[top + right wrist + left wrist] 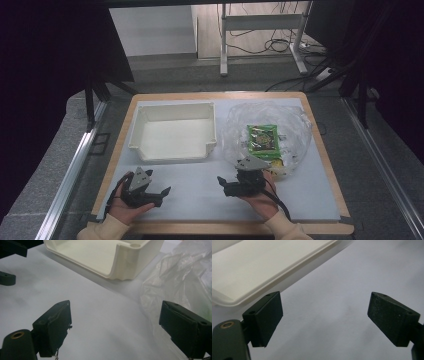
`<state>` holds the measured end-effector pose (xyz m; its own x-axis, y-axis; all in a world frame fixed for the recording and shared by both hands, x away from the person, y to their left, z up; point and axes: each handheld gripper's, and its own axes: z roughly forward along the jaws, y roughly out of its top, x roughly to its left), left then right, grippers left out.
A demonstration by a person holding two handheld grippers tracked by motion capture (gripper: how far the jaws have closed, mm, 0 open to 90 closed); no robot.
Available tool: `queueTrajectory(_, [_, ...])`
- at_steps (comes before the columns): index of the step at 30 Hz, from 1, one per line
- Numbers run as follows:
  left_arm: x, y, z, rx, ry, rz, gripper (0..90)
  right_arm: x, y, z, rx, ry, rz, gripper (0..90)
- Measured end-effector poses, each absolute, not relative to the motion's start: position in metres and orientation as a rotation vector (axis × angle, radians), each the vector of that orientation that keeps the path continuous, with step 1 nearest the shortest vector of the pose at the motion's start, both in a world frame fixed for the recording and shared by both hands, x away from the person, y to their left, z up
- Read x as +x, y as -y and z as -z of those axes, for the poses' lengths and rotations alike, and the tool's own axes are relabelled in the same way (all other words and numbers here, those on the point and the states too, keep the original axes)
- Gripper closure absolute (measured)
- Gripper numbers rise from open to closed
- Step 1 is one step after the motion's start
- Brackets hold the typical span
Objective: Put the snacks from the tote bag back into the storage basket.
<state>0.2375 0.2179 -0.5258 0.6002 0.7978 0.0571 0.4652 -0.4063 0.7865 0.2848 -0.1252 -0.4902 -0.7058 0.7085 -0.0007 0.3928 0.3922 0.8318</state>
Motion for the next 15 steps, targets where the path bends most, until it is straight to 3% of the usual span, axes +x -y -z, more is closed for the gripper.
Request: queueTrajectory(15, [0.2456, -0.2117, 0.5262, 2.056, -0.975, -0.536, 12.4, 0.2822, 0.1326, 0.48, 0.919, -2.312, -1.235, 19.5])
